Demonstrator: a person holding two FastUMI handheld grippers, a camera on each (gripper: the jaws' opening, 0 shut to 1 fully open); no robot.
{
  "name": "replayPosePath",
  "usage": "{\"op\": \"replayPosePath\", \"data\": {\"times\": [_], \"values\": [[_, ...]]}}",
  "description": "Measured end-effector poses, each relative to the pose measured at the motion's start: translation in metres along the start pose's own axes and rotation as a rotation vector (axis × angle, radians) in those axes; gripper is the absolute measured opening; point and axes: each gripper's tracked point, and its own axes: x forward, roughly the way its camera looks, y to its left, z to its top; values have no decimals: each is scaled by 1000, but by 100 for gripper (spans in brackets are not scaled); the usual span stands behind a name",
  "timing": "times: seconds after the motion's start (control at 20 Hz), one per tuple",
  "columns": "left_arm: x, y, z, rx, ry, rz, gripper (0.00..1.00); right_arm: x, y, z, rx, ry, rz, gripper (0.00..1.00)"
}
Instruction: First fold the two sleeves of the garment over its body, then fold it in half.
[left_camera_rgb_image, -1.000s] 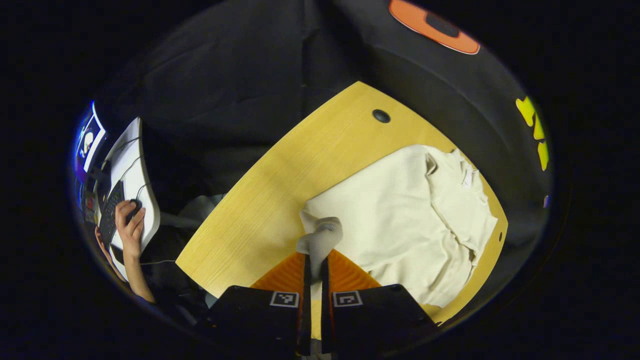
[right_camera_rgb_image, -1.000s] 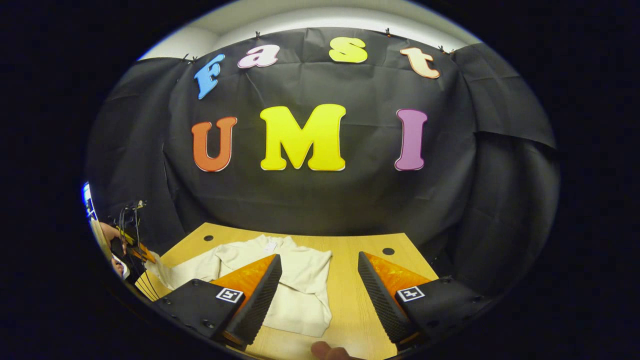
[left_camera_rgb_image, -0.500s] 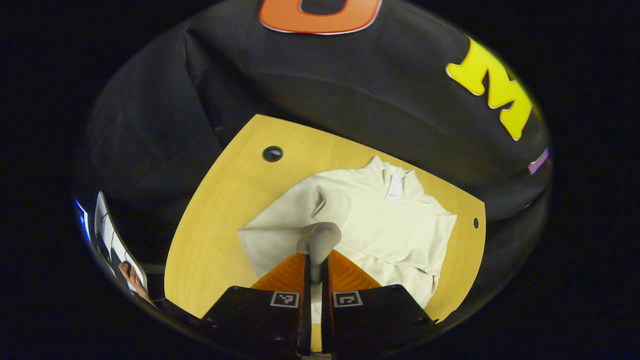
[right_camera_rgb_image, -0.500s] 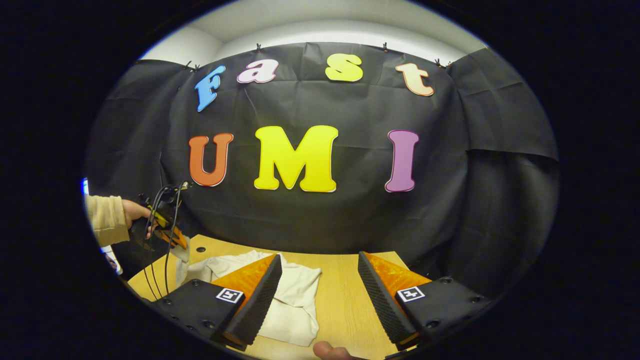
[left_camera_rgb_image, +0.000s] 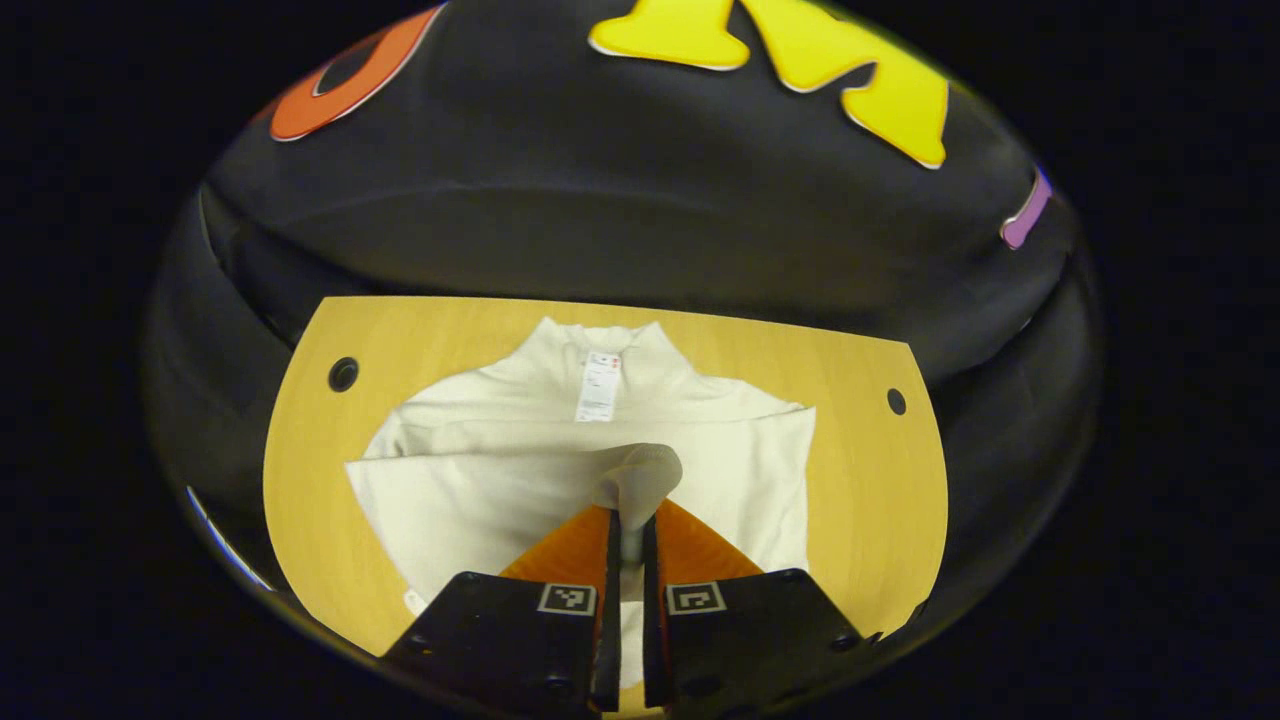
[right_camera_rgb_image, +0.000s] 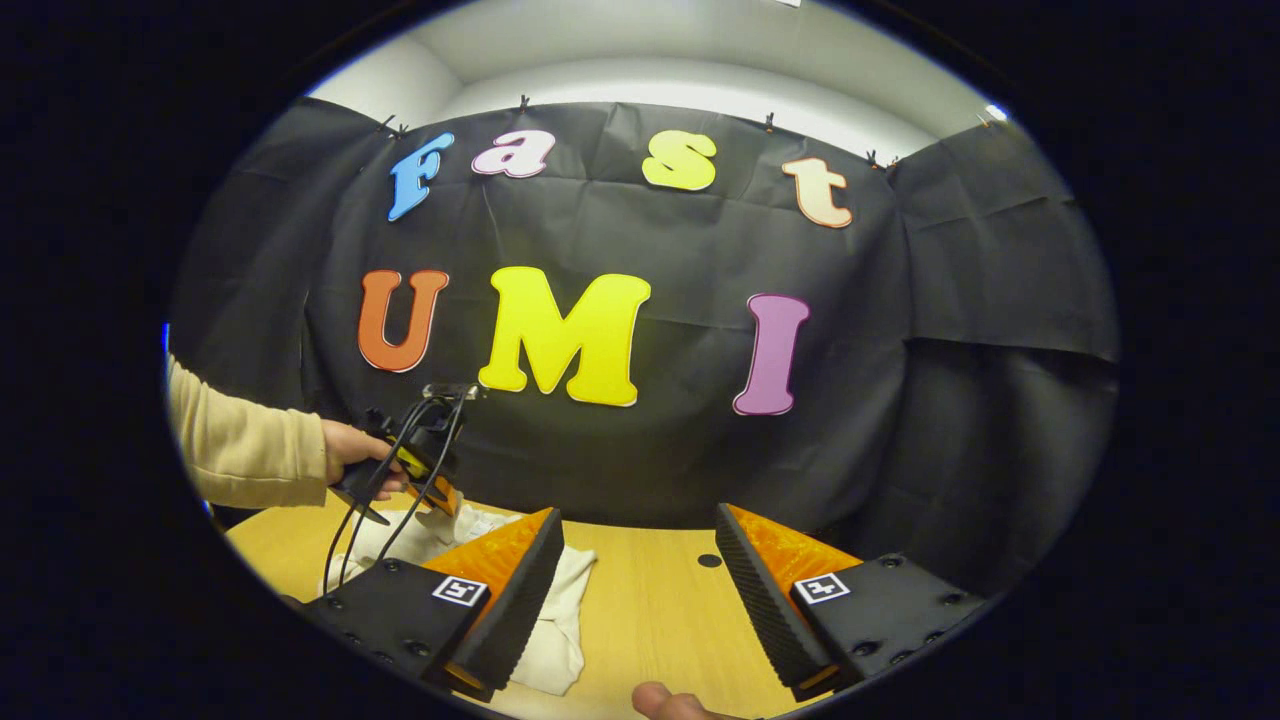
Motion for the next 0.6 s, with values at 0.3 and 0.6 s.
{"op": "replayPosePath", "data": {"times": [0.3, 0.6], "values": [[48, -77, -13, 33, 72, -47, 13, -13, -45, -25, 11, 62, -92, 95], [71, -123, -27, 3, 92, -97, 14, -29, -80, -49, 35, 124, -164, 95]]}}
